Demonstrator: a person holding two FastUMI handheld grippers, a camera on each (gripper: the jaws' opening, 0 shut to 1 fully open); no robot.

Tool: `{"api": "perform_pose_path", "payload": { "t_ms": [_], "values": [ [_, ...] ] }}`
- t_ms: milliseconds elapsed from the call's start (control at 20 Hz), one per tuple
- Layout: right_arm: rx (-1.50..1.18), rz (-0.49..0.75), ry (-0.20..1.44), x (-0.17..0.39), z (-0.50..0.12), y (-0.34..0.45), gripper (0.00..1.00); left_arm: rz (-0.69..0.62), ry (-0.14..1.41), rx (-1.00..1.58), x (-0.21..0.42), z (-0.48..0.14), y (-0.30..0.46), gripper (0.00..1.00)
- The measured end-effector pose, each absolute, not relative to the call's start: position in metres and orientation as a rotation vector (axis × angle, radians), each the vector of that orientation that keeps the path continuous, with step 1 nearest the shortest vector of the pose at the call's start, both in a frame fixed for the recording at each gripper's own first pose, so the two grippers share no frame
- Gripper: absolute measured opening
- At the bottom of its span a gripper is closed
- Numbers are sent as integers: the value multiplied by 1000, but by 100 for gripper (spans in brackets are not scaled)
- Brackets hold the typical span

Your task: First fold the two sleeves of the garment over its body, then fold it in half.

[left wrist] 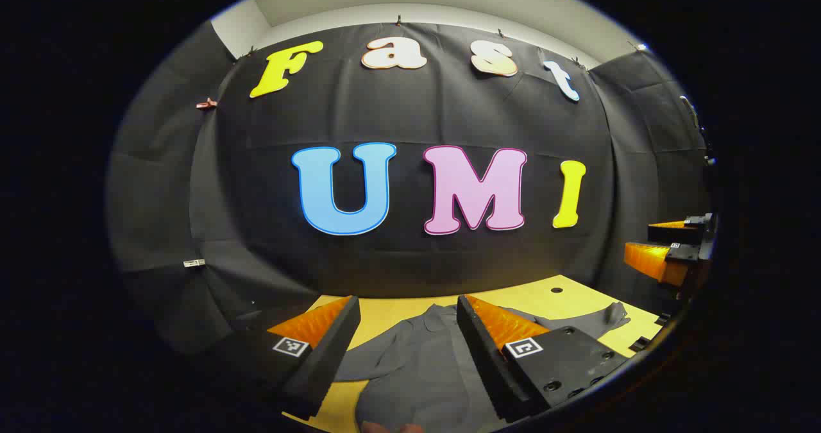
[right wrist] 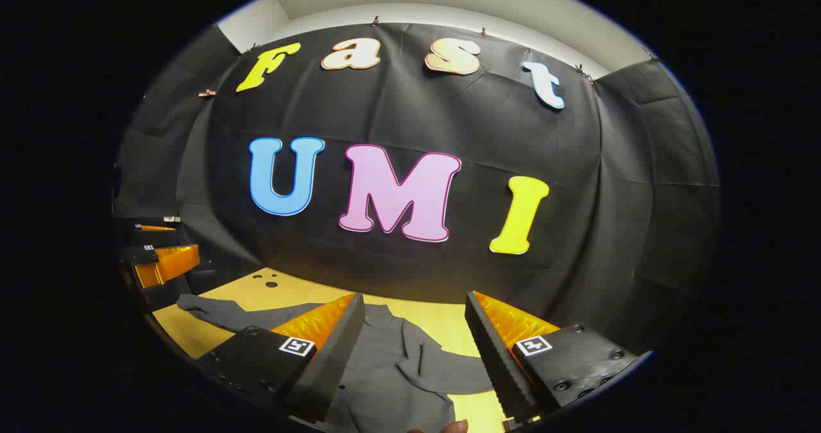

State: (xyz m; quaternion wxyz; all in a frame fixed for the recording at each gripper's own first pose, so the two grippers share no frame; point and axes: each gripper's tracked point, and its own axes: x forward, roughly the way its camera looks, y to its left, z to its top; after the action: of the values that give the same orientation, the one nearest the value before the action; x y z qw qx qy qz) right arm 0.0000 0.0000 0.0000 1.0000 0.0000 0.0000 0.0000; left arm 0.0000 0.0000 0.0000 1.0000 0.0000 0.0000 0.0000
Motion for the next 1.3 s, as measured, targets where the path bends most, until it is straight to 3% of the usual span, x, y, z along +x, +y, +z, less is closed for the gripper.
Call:
{"api": "perform_pose_path", "payload": {
  "t_ms": [50,550,600,650,750,800,850,1300],
  "values": [
    [-6,8,-1,4,0,-1,97,-4,-2,-1,2,1,-2,95],
    [0,102,1,40,-9,-19,97,8,18,11,36,5,-47,95],
    [4,118,-2,42,-10,-20,92,17,22,17,38,3,-50,95],
    [8,136,-6,44,-9,-21,97,31,26,22,39,3,-54,95],
    [17,161,3,47,-14,-27,98,57,28,19,42,4,-62,95],
    [39,159,6,49,-16,-34,93,66,26,13,44,6,-67,95],
    [61,155,14,53,-20,-42,98,67,28,7,46,6,-70,95],
    [37,-130,225,99,-133,-199,98,48,78,39,47,-13,-78,98]
  ]
}}
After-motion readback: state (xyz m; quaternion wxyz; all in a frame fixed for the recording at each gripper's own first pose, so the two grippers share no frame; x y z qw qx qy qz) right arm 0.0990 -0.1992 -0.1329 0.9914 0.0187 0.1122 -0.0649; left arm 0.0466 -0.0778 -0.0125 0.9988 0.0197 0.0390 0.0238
